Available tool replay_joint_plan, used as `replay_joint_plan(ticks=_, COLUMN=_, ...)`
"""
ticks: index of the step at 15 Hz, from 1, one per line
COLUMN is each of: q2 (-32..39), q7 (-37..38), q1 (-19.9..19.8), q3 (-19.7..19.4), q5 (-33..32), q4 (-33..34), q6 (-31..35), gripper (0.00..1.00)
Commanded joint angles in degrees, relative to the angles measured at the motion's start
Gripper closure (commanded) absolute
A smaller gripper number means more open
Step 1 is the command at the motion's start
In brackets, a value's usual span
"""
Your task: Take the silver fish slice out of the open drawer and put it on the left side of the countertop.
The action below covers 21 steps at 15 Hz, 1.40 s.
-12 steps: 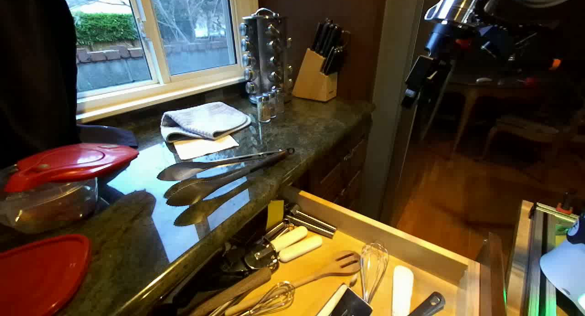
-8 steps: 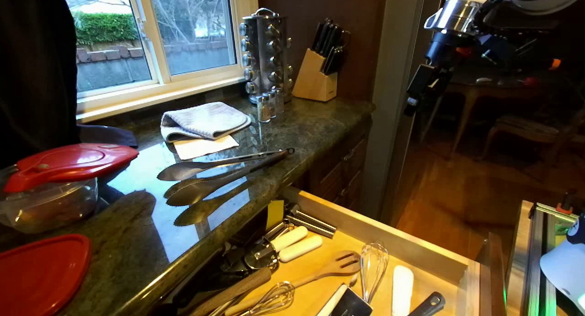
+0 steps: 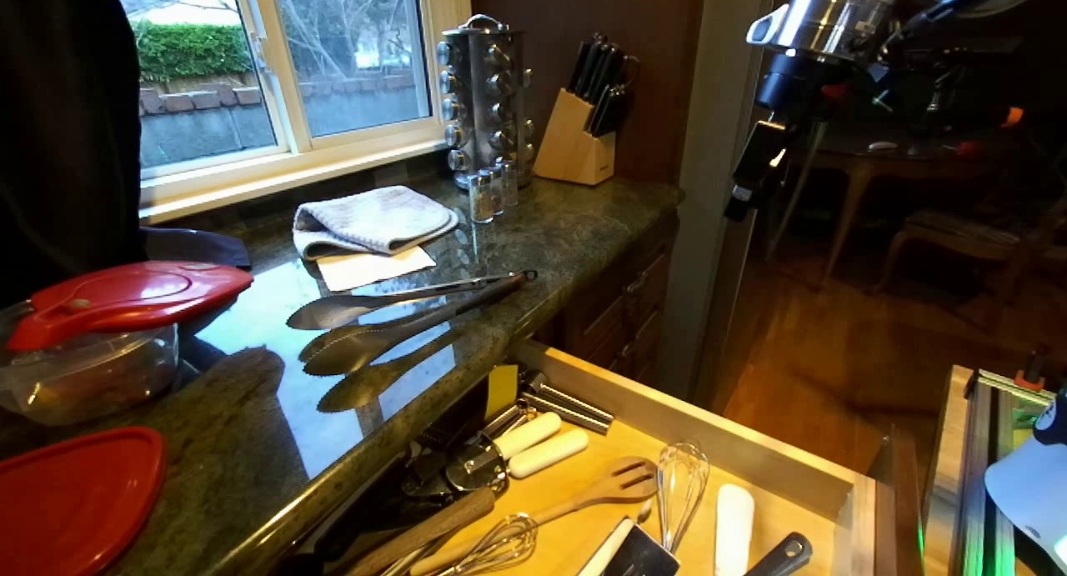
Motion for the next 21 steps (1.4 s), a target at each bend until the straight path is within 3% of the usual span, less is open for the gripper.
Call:
replay_joint_plan(ticks=1, q2=4.0, q7=-1.0, q1=6.7, q3=4.8, q5=0.3, q4=2.8, q6=-0.6, gripper=0.00)
replay_joint_plan(ticks=5, q2=8.6, q7=-4.5, q1=13.1, q3=8.5, q5=-0.2, q4=4.8, q6=1.4, gripper=0.00)
replay_joint_plan(ticks=14, q2=18.9, q7=-26.0, q1=22.7, q3=7.9, q5=2.3, q4=7.1, q6=8.5, gripper=0.00)
replay_joint_plan(ticks=15, q2=16.9, q7=-21.1, q1=20.4, q3=8.8, q5=0.6, q4=6.2, q6=7.5, gripper=0.00)
replay_joint_plan(ticks=21, q2=18.4, q7=-24.6, q1=21.8, q3=8.7, q5=1.2, q4=7.1, q6=8.0, gripper=0.00)
